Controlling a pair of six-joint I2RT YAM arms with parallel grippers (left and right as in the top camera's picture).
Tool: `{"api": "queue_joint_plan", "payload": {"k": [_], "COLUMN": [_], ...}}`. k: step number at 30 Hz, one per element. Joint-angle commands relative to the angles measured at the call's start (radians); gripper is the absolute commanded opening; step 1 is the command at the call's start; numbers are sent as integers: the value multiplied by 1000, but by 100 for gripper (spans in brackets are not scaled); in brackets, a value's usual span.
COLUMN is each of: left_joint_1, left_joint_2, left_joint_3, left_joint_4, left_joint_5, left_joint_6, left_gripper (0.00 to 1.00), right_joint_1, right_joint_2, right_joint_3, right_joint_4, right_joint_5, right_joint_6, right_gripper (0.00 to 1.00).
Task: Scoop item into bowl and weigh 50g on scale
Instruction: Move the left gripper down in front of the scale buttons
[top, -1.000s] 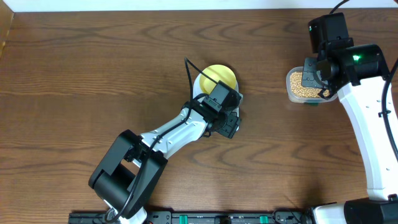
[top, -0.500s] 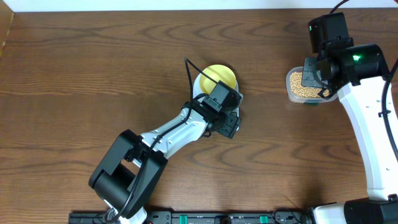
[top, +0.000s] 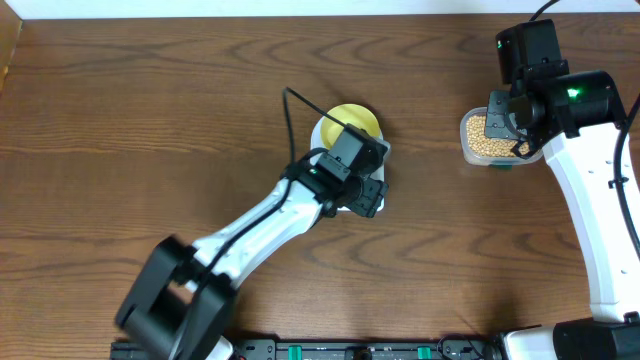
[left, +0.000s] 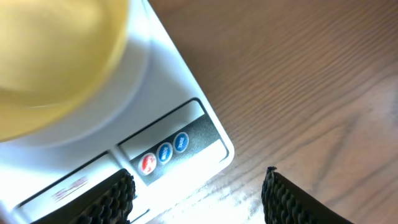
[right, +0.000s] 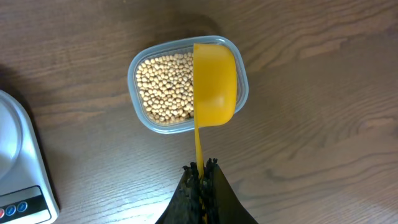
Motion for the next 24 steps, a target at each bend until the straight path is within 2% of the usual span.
{"api": "queue_joint_plan", "payload": {"k": [1,4,9,13,24], "left_joint_1": [0,0,5,29,76], "left_joint_2": [-84,-148,-225,-267,-434], "left_joint_3": [3,3,13,43,80], "left_joint_4": [-36,-92,-251,-391,-436], "left_joint_5": [-40,-71,-234,-241,-237], "left_joint_6": [-6,-10,-9,-10,-11], "left_gripper": [68,68,68,68,68], "right_joint_1": [-4,-4,-4,-4,-4], "right_joint_2": [6,5,5,5,5], "right_joint_3": [10,10,10,10,10], "right_joint_4": [1,-3,-4,-5,-17], "right_joint_5": [12,12,12,12,85], "right_joint_6": [13,13,13,9,11], "right_gripper": [1,1,1,1,1]}}
